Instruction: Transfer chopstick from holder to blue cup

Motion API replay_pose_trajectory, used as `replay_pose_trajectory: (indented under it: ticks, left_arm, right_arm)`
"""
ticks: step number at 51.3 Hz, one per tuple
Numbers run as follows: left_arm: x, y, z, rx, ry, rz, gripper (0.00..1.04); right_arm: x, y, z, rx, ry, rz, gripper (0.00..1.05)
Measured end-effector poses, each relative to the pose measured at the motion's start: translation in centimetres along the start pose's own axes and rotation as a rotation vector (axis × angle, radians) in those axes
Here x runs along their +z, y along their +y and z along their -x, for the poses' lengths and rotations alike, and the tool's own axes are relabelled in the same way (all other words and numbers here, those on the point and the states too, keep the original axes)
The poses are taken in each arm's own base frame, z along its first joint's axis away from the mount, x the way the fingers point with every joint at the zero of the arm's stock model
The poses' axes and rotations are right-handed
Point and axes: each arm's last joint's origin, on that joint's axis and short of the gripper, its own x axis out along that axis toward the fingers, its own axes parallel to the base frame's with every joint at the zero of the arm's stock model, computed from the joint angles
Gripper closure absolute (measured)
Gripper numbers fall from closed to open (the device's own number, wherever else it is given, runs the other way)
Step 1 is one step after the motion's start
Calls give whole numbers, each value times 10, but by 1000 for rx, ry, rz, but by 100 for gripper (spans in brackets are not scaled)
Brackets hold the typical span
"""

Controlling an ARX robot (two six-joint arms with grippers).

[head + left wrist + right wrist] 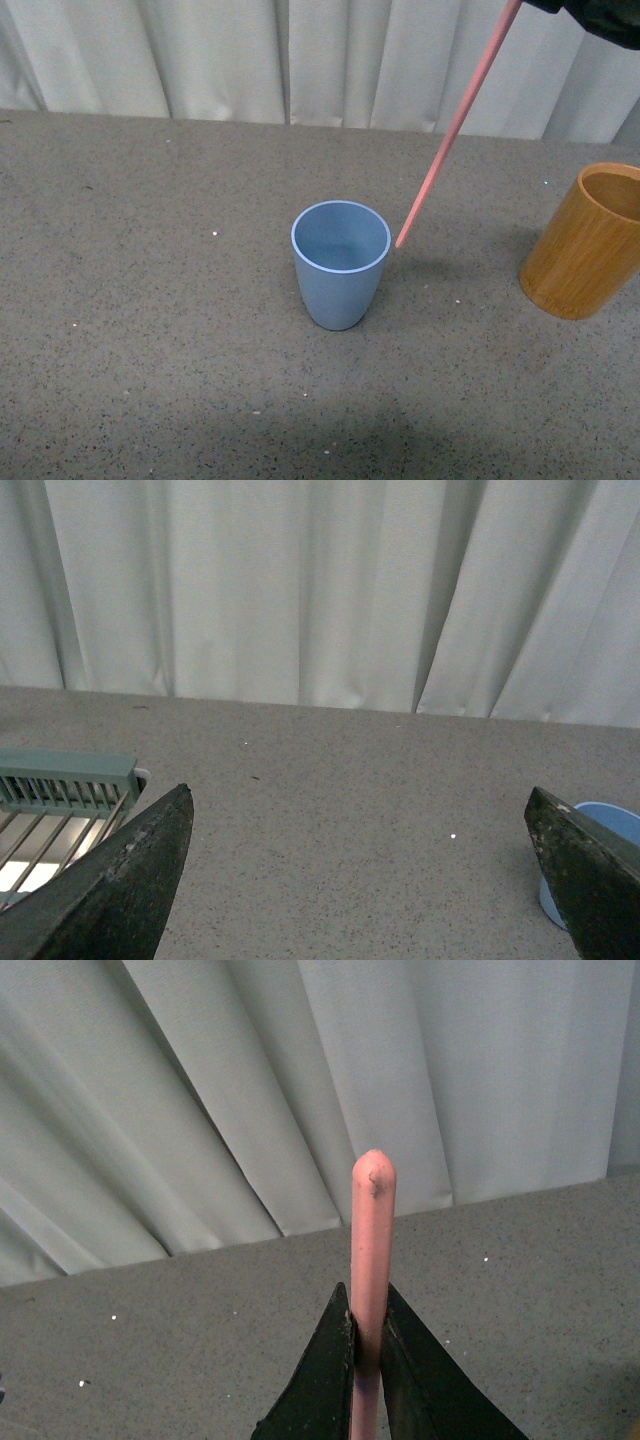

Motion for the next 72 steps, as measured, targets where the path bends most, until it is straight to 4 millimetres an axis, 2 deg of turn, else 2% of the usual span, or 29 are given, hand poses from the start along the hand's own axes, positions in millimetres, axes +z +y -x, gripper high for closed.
replay_pose_trajectory:
  ticks: [30, 48, 72]
  left_arm:
    - [0, 0, 0, 0, 0, 0, 7]
    - [0, 0, 0, 0, 0, 0, 7]
    - [0, 0, 0, 0, 0, 0, 7]
  right_arm:
    - [-13, 6, -3, -7, 22, 10, 101]
    - [0, 18, -15, 5, 4, -12, 101]
    - [-15, 19, -36, -5, 40, 0, 101]
